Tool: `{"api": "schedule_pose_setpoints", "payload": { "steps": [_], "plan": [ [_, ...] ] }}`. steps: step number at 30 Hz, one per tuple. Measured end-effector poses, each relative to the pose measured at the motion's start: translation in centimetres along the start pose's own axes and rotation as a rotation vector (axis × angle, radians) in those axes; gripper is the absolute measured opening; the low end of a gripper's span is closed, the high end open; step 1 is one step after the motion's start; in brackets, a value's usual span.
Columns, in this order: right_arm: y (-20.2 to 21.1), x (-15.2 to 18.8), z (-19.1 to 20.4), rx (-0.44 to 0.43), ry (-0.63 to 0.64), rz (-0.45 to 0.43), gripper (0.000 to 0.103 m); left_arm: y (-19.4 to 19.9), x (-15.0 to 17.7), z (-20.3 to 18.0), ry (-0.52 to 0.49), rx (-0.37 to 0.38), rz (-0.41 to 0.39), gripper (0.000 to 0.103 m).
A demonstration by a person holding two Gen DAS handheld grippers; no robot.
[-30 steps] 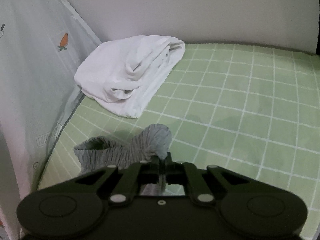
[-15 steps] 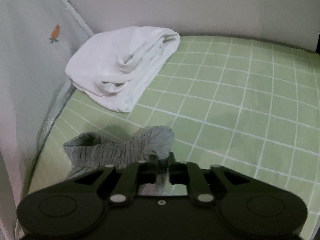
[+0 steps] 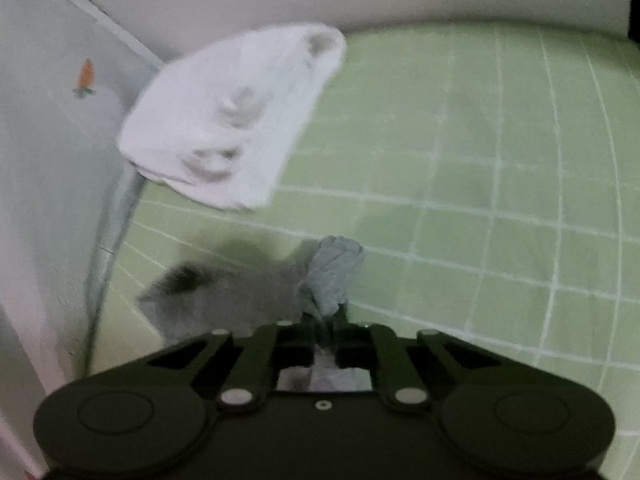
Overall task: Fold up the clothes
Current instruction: 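Lift the sweatpants with both grippers and spread them flat on the bed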
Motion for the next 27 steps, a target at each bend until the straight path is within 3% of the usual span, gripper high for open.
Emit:
{"api": "schedule_pose_setpoints", "payload": {
  "steps": [3,7,11,15,18,21,24,27],
  "plan": [
    [0.5,-2.2,4.3,-0.102,0.054,-0.032,0.006,1.1,-2.2,-0.2,0.066,0.043,-0.002,0.002],
    [-0.3,-6.0,12.5,-0.299,0.148,-0.071,0.006,4.6,-6.5,-2.5,0.133,0.182,-0.063,0.002],
    [0.9,-10.3,21.4,-0.532,0.168,-0.15,0.006,12.3,-11.7,-5.3,0.155,0.341,-0.23,0.002],
    [7.7,-14.1,26.8,-0.772,0.168,-0.262,0.006,22.3,-15.3,-4.1,0.208,0.491,-0.426,0.002],
    [14.0,-16.1,26.7,-0.898,0.184,-0.362,0.006,27.9,-15.7,-1.0,0.228,0.553,-0.541,0.002],
    [18.9,-17.0,24.0,-0.968,0.199,-0.419,0.006,31.5,-14.6,2.5,0.232,0.579,-0.614,0.002],
    [20.8,-16.2,19.5,-0.942,0.244,-0.408,0.006,31.2,-11.3,5.3,0.2,0.517,-0.614,0.003],
    [20.3,-14.2,14.2,-0.818,0.302,-0.354,0.006,27.8,-6.4,7.4,0.14,0.388,-0.557,0.003]
  ]
}}
Point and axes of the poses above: each gripper's, at about its wrist camera, not at the fingertips, and y roughly against the way its jaws point, z to its left, x to its underside, the point moved 1 cm from there along -y, roughly the way its jaws point, and after that the axes turned 10 degrees about -x, right-handed, at the moved point
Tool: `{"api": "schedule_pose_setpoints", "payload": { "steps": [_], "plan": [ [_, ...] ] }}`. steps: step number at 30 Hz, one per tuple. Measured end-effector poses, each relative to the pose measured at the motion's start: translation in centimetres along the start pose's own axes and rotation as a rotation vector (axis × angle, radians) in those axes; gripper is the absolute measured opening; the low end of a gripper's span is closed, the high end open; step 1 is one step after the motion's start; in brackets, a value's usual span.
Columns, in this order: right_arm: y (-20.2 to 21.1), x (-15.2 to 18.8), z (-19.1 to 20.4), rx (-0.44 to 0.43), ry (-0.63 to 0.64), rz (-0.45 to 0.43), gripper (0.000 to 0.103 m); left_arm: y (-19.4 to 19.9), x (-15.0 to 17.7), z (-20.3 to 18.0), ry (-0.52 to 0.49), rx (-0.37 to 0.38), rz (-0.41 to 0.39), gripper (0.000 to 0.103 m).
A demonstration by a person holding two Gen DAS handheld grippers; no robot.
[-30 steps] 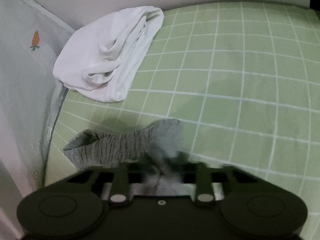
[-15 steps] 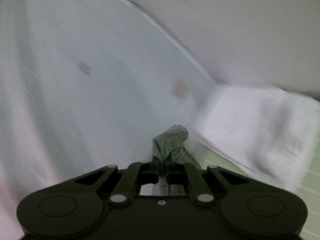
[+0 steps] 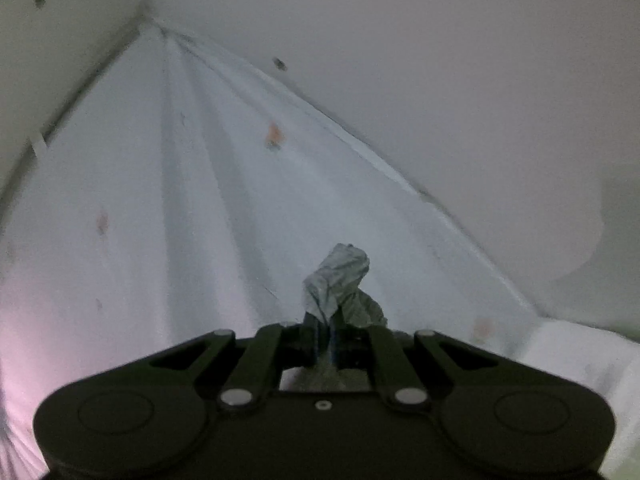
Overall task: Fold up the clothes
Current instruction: 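Lift the sweatpants with both grippers and spread them flat on the bed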
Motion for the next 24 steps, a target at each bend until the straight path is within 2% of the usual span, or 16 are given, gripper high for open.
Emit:
{"api": "schedule_pose_setpoints", "payload": {
  "steps": [3,7,11,13,18,20,22,24],
  "plan": [
    [4.0,3.9,-3.9,0.135,0.044,0.111,0.006,-0.5,6.2,4.0,-0.064,-0.112,0.114,0.003],
    [9.0,10.3,-10.9,0.385,0.009,0.283,0.006,-2.2,16.5,9.6,-0.21,-0.3,0.322,0.003],
    [13.2,15.9,-17.6,0.623,-0.06,0.429,0.006,-3.2,23.8,15.1,-0.218,-0.42,0.53,0.003],
    [14.7,17.5,-19.4,0.683,-0.097,0.458,0.006,-2.7,25.5,16.7,-0.199,-0.448,0.57,0.003],
    [15.7,18.0,-19.5,0.727,-0.067,0.521,0.009,-3.2,25.0,16.6,-0.234,-0.432,0.582,0.005],
    [15.5,18.0,-19.0,0.737,-0.037,0.554,0.015,-3.1,24.9,16.9,-0.237,-0.427,0.586,0.008],
    [15.3,17.5,-18.6,0.751,-0.006,0.569,0.035,-2.5,24.6,16.6,-0.233,-0.418,0.586,0.011],
    [15.7,17.5,-18.4,0.748,0.002,0.544,0.044,-1.7,24.1,16.1,-0.228,-0.403,0.577,0.019]
  ]
}}
Point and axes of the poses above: each gripper's, at about its wrist camera, not at the fingertips, and y roughly against the way its jaws point, z to its left, x to its underside, the point moved 1 cm from there along -y, roughly the way its jaws point, and after that the axes turned 10 degrees about -x, right-handed, at the moved point
